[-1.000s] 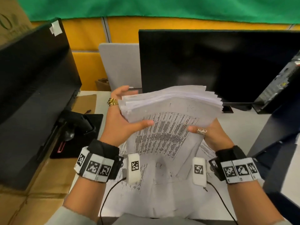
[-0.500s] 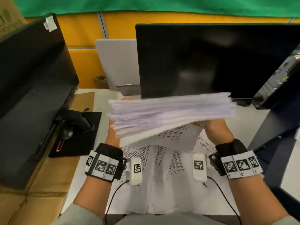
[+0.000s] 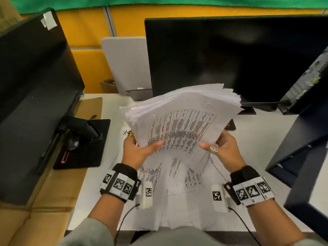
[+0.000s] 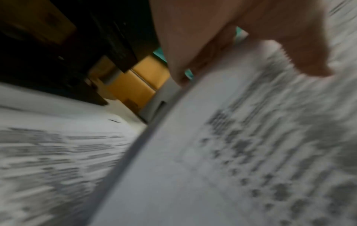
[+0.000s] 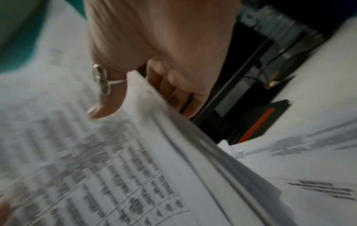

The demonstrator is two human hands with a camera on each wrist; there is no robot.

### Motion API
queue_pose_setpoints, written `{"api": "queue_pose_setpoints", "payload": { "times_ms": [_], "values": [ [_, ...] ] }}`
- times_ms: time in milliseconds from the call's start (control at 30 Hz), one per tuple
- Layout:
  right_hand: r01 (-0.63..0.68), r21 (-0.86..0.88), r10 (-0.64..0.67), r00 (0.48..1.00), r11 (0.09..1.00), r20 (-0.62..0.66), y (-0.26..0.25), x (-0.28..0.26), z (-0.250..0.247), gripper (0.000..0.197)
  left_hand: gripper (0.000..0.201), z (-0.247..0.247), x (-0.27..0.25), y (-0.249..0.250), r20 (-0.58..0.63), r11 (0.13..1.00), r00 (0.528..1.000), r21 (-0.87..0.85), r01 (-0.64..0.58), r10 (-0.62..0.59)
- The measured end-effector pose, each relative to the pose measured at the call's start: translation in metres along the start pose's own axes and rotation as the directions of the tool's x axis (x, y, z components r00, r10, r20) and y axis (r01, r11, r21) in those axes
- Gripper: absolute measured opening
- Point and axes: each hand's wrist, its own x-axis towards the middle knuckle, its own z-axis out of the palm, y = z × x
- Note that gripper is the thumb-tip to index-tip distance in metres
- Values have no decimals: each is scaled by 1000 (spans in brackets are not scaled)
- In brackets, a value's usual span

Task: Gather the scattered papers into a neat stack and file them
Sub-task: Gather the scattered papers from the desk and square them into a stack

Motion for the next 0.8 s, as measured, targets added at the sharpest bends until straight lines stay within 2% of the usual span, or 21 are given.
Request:
{"api": "queue_pose_setpoints", "payload": {
  "times_ms": [67, 100, 167, 267, 367, 433, 467, 533, 567, 600, 667, 733, 767, 800],
  "values": [
    [-52, -30, 53, 998, 998, 34, 8, 7, 1, 59, 59, -4, 11, -13, 60, 996, 994, 32, 87, -89],
    [-66, -50, 69, 997, 997, 42, 12, 10, 6, 56, 59, -2, 14, -15, 85, 993, 990, 51, 104, -108],
    [-72, -93, 77, 996, 993, 52, 14, 13, 16, 53, 49, 5, 18, -17, 54, 992, 991, 34, 119, -121],
    [-108, -65, 110, 994, 992, 24, 23, 14, 15, 50, 31, 8, 23, -19, -38, 989, 988, -9, 148, -148],
    [-129, -86, 124, 991, 988, -58, 32, 14, 24, 27, 36, 16, 25, -26, -3, 985, 985, 25, 172, -172],
    [-124, -97, 102, 973, 988, -208, 35, 19, 31, 19, 42, 20, 30, -22, 64, 986, 986, 83, 147, -152],
    [-119, -98, 88, 957, 988, -275, 32, 21, 30, 22, 50, 16, 37, -19, 140, 981, 978, 142, 132, -152],
    [-119, -118, 69, 931, 986, -359, 29, 25, 16, 27, 75, -6, 51, -21, 314, 933, 925, 346, 98, -213],
    [-129, -126, 70, 917, 984, -392, 29, 24, 6, 28, 86, -22, 58, -28, 328, 884, 908, 458, 89, -261],
    [-147, -127, 80, 902, 981, -424, 31, 23, -4, 29, 91, -38, 64, -38, 269, 813, 914, 573, 102, -304],
    [-182, -122, 104, 874, 976, -474, 39, 19, -17, 32, 97, -64, 68, -60, 9, 580, 925, 782, 230, -379],
    [-213, -116, 128, 858, 970, -498, 47, 15, -21, 35, 110, -74, 65, -78, -203, 309, 861, 874, 374, -467],
    [-226, -108, 142, 852, 968, -504, 50, 14, -21, 35, 116, -76, 63, -85, -258, 237, 833, 880, 412, -490],
    [-233, -100, 152, 848, 967, -508, 51, 13, -22, 35, 121, -76, 62, -91, -293, 220, 820, 869, 442, -491]
  ]
}}
